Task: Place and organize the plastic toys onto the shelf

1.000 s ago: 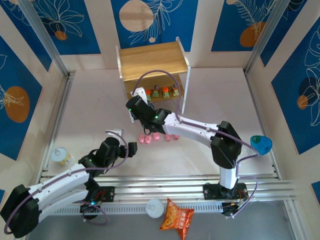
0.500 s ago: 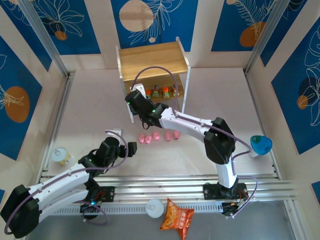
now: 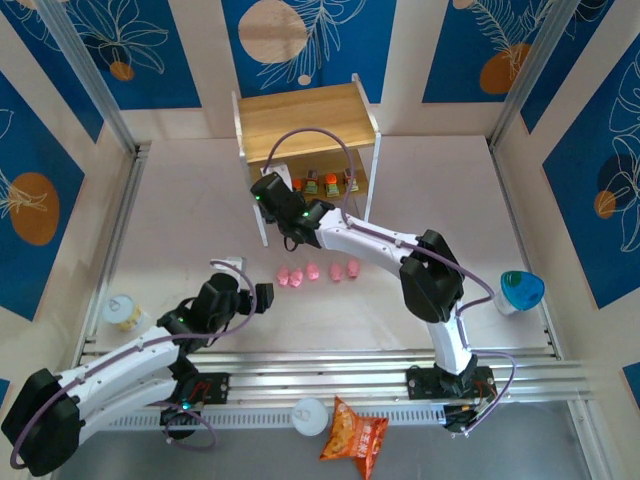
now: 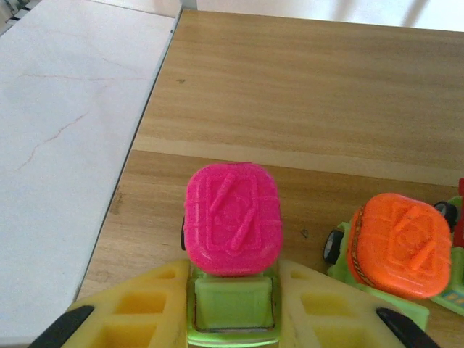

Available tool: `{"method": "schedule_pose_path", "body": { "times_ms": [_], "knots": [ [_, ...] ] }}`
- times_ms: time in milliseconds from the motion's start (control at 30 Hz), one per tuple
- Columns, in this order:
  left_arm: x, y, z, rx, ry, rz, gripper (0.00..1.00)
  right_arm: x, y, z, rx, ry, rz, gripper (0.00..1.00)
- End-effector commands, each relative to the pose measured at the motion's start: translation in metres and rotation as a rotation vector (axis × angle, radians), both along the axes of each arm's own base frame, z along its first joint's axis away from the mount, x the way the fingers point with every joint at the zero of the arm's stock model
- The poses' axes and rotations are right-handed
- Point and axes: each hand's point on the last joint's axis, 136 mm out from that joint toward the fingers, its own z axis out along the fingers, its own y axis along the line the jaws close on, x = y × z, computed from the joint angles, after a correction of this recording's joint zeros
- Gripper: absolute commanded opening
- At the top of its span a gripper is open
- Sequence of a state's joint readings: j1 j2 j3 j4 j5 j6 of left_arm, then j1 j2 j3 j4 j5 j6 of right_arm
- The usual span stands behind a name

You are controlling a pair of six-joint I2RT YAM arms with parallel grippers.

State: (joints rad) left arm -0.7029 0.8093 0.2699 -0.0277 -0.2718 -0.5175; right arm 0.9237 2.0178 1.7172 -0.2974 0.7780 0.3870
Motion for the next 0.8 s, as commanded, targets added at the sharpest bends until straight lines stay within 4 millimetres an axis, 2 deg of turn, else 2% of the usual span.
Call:
{"method": "schedule_pose_path", "body": {
  "times_ms": [0, 133, 267, 767],
  "knots": [
    [0.002, 0.0, 0.0, -0.017, -0.005, 0.004, 0.99, 0.009, 0.005, 0.004, 0.002, -0.025, -0.007, 0.28],
    [0.003, 0.0, 0.0, -0.017, -0.002, 0.004, 0.99, 0.011, 0.006, -0.001, -0.004, -0.027, -0.011, 0.29],
    [0.003, 0.0, -0.001, -0.016, 0.0, 0.003, 0.99, 0.011, 0.005, -0.001, -0.007, -0.033, -0.013, 0.35],
    [0.004, -0.001, -0.001, -0.022, 0.002, 0.002, 0.99, -0.003, 0.006, 0.03, 0.02, -0.092, 0.013, 0.44]
  ]
}}
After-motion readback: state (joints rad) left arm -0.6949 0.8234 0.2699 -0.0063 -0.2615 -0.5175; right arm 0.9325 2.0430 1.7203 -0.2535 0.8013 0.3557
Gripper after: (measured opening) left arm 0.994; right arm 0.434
